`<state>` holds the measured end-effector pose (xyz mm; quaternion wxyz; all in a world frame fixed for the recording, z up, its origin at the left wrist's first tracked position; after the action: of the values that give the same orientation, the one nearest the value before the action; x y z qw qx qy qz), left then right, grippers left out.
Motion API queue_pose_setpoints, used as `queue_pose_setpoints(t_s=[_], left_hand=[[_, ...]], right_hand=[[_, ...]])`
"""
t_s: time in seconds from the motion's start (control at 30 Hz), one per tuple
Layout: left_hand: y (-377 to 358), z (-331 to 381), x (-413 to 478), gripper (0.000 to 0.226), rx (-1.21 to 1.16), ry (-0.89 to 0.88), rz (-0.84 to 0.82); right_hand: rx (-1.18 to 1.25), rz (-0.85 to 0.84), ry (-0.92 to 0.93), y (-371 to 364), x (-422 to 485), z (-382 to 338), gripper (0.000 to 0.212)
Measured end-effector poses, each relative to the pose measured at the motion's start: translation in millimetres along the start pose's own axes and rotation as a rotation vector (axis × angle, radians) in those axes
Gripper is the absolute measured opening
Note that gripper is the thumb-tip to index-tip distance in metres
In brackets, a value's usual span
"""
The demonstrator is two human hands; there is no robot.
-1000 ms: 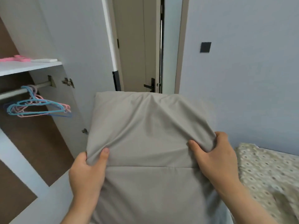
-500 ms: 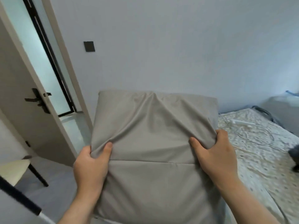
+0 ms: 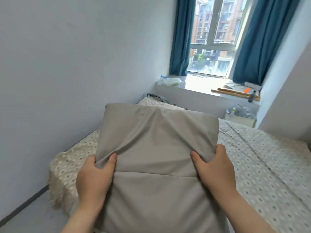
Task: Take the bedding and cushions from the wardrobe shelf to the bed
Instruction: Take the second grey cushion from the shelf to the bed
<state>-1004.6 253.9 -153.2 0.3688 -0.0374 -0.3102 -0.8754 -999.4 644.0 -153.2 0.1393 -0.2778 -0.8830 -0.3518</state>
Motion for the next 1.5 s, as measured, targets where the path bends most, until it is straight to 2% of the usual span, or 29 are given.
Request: queue_pose_setpoints(t_s=[0.1, 0.23, 0.43, 0.63, 0.83, 1.13, 1.33, 1.5], left_hand=[[-56, 9, 1, 0.052, 0.009, -0.018, -0.143], [-128, 21, -24, 0.046, 0.002, -0.052, -0.33], [-232, 33, -107, 0.046, 0.031, -0.09, -0.59], [-330, 30, -199, 0.056, 0.134, -0.127, -0.806], [-416, -3, -273, 0.078, 0.355, -0.165, -0.871], [-509, -93, -343, 0.082, 0.583, -0.233, -0.876], [-533, -131, -360, 0.081, 0.672, -0.245, -0.864], [-539, -139, -364, 0.08, 0.688, -0.25, -0.859]], right_hand=[[-0.085, 0.045, -0.105, 15, -5, 34, 0.053], [-0.225, 0.11, -0.222, 43, -23, 82, 0.053], [-0.416, 0.167, -0.399, 92, -64, 177, 0.059], [-0.451, 0.154, -0.578, 123, -103, 281, 0.055], [-0.481, 0.07, -0.692, 113, -123, 390, 0.06], [-0.476, -0.077, -0.802, 41, -179, 538, 0.059], [-0.512, -0.078, -0.84, 14, -212, 579, 0.073], [-0.52, -0.062, -0.84, 7, -218, 587, 0.073]])
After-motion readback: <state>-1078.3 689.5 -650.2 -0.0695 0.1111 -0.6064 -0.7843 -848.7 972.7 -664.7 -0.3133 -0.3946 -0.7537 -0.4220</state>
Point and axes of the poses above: each hand's wrist, its own x-axis towards the middle knuckle, its own y-axis out of the back of the hand, z = x × y, the point moved 8 cm from there along x, towards the middle knuckle, and after that the axes turned 9 degrees about y, right-handed, at the moved point
